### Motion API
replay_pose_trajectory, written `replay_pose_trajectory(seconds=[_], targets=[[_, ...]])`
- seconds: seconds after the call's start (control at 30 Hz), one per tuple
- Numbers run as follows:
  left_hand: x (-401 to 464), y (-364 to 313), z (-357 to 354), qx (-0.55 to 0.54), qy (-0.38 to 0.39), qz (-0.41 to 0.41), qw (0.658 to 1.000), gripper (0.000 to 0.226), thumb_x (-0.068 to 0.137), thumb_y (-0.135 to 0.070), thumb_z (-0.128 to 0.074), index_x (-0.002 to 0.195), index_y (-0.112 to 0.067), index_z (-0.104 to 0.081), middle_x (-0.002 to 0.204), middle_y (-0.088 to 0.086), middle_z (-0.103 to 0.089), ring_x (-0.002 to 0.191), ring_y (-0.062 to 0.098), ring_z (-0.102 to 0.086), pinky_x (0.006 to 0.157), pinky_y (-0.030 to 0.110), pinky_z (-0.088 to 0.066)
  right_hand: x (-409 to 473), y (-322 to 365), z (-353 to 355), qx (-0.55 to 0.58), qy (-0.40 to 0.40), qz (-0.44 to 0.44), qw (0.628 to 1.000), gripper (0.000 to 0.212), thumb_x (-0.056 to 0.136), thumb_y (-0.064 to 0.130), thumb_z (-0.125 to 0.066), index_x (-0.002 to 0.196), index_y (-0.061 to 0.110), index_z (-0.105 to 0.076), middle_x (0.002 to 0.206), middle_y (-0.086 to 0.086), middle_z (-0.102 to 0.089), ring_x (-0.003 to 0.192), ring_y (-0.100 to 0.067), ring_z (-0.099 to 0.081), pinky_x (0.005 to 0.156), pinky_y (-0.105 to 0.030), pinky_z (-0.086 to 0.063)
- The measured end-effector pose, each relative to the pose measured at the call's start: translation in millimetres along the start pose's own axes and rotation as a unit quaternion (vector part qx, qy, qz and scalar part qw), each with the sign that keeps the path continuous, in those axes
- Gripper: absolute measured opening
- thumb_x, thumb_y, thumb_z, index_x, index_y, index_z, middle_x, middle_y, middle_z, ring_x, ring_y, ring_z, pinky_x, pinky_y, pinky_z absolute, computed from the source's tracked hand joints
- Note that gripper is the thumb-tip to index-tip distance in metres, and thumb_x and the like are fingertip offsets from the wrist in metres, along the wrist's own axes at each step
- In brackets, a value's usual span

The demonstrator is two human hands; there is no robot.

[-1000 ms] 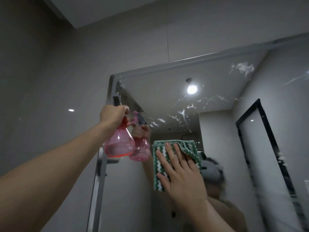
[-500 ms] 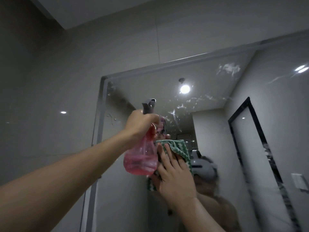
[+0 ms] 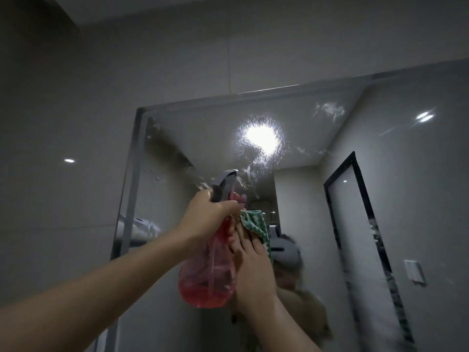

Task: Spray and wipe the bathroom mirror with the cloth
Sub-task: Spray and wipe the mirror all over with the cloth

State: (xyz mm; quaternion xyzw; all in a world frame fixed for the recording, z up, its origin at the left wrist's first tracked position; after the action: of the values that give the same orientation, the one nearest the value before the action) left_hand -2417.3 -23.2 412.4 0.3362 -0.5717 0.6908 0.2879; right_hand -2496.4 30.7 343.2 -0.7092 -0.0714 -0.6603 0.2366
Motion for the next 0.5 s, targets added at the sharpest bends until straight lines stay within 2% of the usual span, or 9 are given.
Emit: replay_pose_trajectory(seconds=[0.1, 0.13, 0.23, 0.3, 0.37, 0.43, 0.5], targets=[[-10.5, 8.8, 13.5, -0.005, -0.006, 0.006, 1.0, 0.02, 0.083, 0.013, -0.049, 0.068, 0.0, -0.053, 0.044, 0.01, -0.04, 0.031, 0.017, -0.037, 0.035, 0.019, -0.036, -3.2, 0.4, -6.7, -0.004, 0.024, 0.012, 1.0, 0.059, 0.078, 0.039, -0.037, 0.129, 0.018, -0.057, 0.137, -0.006, -0.054, 0.124, -0.023, -0.051, 0.09, -0.035, -0.036], [-14.1, 13.3, 20.9, 0.003, -0.011, 0.005, 1.0, 0.019, 0.082, 0.011, -0.051, 0.067, 0.0, -0.053, 0.044, 0.011, -0.04, 0.032, 0.018, -0.038, 0.036, 0.02, -0.036, -3.8, 1.4, -7.5, -0.009, 0.033, 0.013, 0.999, 0.056, 0.082, 0.039, -0.037, 0.13, 0.02, -0.057, 0.142, -0.006, -0.049, 0.127, -0.023, -0.049, 0.09, -0.035, -0.036], [-25.5, 29.0, 44.4, 0.036, -0.026, 0.006, 0.999, 0.028, 0.077, 0.003, -0.059, 0.052, -0.01, -0.058, 0.042, 0.011, -0.044, 0.04, 0.022, -0.042, 0.042, 0.026, -0.039, -6.3, 1.0, -9.7, -0.017, 0.056, -0.005, 0.998, 0.058, 0.09, 0.046, -0.034, 0.142, 0.025, -0.042, 0.151, -0.003, -0.036, 0.138, -0.021, -0.033, 0.091, -0.034, -0.047], [-34.7, 40.7, 57.5, 0.02, -0.041, 0.02, 0.999, 0.02, 0.079, 0.007, -0.056, 0.066, -0.006, -0.063, 0.041, 0.009, -0.045, 0.04, 0.023, -0.042, 0.041, 0.027, -0.039, -9.9, 2.9, -9.8, -0.019, 0.064, -0.015, 0.998, 0.059, 0.091, 0.048, -0.033, 0.145, 0.025, -0.04, 0.152, -0.003, -0.034, 0.139, -0.022, -0.028, 0.092, -0.033, -0.047], [-45.0, 50.8, 66.6, 0.007, -0.054, 0.032, 0.998, 0.007, 0.078, 0.008, -0.057, 0.084, 0.005, -0.06, 0.041, 0.008, -0.045, 0.038, 0.022, -0.043, 0.04, 0.027, -0.039, -15.5, 7.1, -11.7, -0.029, 0.069, -0.02, 0.997, 0.06, 0.092, 0.047, -0.033, 0.147, 0.024, -0.036, 0.154, -0.004, -0.03, 0.141, -0.022, -0.024, 0.1, -0.035, -0.035], [-55.5, 63.0, 73.2, 0.019, -0.05, 0.033, 0.998, 0.025, 0.067, -0.004, -0.063, 0.087, 0.01, -0.06, 0.041, 0.01, -0.046, 0.038, 0.023, -0.043, 0.044, 0.029, -0.04, -24.1, 12.7, -15.0, -0.03, 0.082, -0.031, 0.996, 0.061, 0.093, 0.047, -0.033, 0.149, 0.024, -0.03, 0.156, -0.005, -0.026, 0.142, -0.022, -0.022, 0.103, -0.035, -0.026], [-68.4, 72.2, 78.5, 0.022, -0.05, 0.043, 0.998, 0.038, 0.055, -0.014, -0.062, 0.083, 0.012, -0.061, 0.04, 0.011, -0.046, 0.038, 0.023, -0.043, 0.048, 0.032, -0.04, -35.6, 19.5, -18.2, -0.033, 0.091, -0.042, 0.994, 0.061, 0.093, 0.047, -0.032, 0.149, 0.024, -0.027, 0.156, -0.004, -0.025, 0.143, -0.022, -0.023, 0.102, -0.035, -0.032]])
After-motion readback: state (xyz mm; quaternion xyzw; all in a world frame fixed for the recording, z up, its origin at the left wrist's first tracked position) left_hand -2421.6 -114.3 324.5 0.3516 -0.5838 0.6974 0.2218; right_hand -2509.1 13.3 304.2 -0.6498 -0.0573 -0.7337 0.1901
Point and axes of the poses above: each hand's wrist, its own x-axis towards the middle knuckle, its own z-axis out of the back of the hand, y = z × x, the point moved 6 cm from there along x, towards the middle knuckle
